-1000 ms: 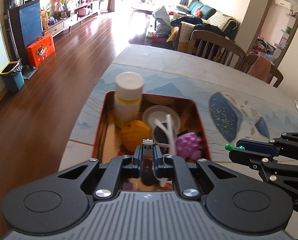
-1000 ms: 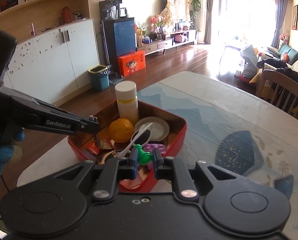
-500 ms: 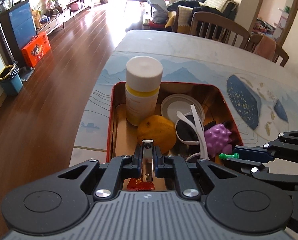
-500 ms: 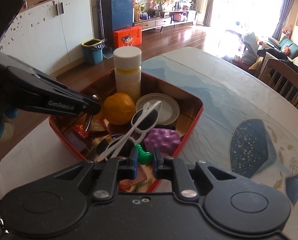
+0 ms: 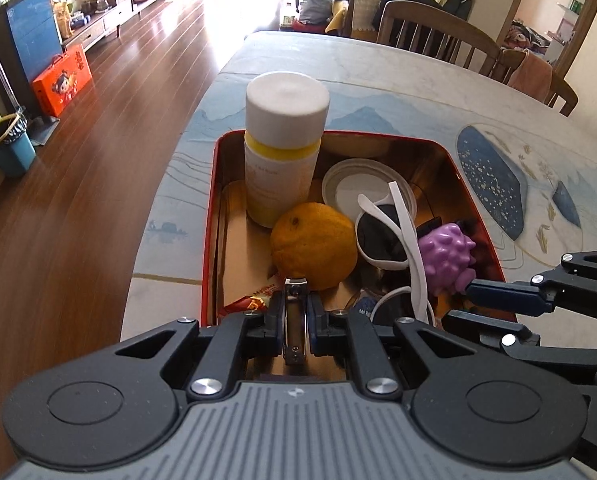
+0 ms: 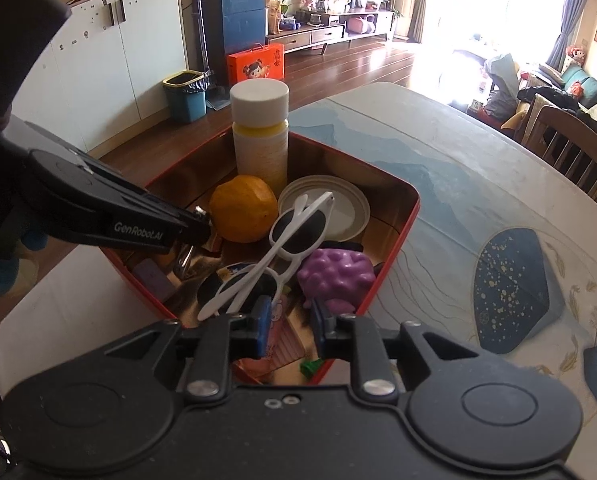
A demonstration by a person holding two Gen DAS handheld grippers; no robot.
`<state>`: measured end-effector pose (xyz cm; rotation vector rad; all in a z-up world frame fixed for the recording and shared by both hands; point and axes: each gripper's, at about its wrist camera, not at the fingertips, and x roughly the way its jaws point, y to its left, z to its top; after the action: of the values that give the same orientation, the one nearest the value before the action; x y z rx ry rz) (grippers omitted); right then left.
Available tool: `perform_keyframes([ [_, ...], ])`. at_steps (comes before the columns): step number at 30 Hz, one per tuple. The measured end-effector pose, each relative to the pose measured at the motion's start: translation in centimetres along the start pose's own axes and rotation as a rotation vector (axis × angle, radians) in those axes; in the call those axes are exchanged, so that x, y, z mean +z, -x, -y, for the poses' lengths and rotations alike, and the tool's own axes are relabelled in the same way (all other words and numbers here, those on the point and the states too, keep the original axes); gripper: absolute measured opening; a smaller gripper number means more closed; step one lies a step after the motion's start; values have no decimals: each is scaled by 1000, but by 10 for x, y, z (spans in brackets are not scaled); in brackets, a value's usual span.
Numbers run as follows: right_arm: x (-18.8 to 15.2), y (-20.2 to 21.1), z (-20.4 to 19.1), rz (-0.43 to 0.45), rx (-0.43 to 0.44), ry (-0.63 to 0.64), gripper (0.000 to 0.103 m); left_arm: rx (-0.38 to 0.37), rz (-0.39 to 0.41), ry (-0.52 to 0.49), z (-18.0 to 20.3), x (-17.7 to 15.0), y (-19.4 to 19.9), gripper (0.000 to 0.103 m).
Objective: Organize rigid objects
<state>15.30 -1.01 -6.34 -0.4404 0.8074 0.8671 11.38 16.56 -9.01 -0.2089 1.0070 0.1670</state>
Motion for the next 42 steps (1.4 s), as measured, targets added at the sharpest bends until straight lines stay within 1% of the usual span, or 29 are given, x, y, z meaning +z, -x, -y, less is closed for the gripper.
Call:
perform_keyframes([
  [4, 0, 5, 1, 20, 14, -24, 28, -12, 19, -2, 1, -2, 5, 11],
  [6, 0, 8, 3, 32, 25, -40, 31, -6, 27, -10, 4, -3, 8, 11],
  [13, -3, 25, 8, 83, 53, -97, 37, -4, 60, -19, 10, -9, 26, 12],
  [15, -3, 31, 8, 100, 55, -111, 42, -4, 73, -24, 11, -10, 32, 13],
  [20, -5, 49, 8, 143, 59, -136, 49, -13, 107, -40, 18, -14, 49, 16],
  [23, -6, 59, 9, 170, 65, -146, 55, -16, 136, -47, 21, -16, 60, 28],
  [24, -7, 62, 9, 179, 64, -150, 58, -15, 147, -50, 22, -16, 64, 34],
  [25, -7, 66, 9, 190, 66, -154, 59, -15, 160, -52, 23, -17, 68, 45],
  [26, -7, 69, 9, 200, 68, -157, 61, -13, 173, -52, 24, -18, 72, 52],
  [27, -8, 71, 10, 210, 67, -159, 63, -7, 186, -52, 24, -19, 75, 63],
  [28, -9, 74, 10, 220, 68, -160, 64, -2, 204, -52, 25, -20, 80, 68],
  [32, -12, 85, 14, 260, 78, -168, 75, 1, 243, -60, 30, -22, 92, 71],
  [34, -15, 89, 16, 274, 77, -170, 79, 5, 258, -57, 31, -24, 96, 77],
  [36, -18, 93, 18, 290, 74, -176, 89, 11, 271, -51, 33, -26, 101, 77],
  [38, -22, 98, 21, 306, 73, -187, 95, 11, 278, -46, 35, -28, 105, 78],
  [39, -23, 100, 22, 312, 75, -193, 98, 9, 280, -43, 36, -29, 106, 80],
  [40, -25, 102, 24, 319, 76, -202, 99, 6, 283, -40, 36, -31, 108, 82],
  [42, -28, 105, 26, 327, 74, -210, 101, 1, 290, -35, 37, -34, 112, 83],
])
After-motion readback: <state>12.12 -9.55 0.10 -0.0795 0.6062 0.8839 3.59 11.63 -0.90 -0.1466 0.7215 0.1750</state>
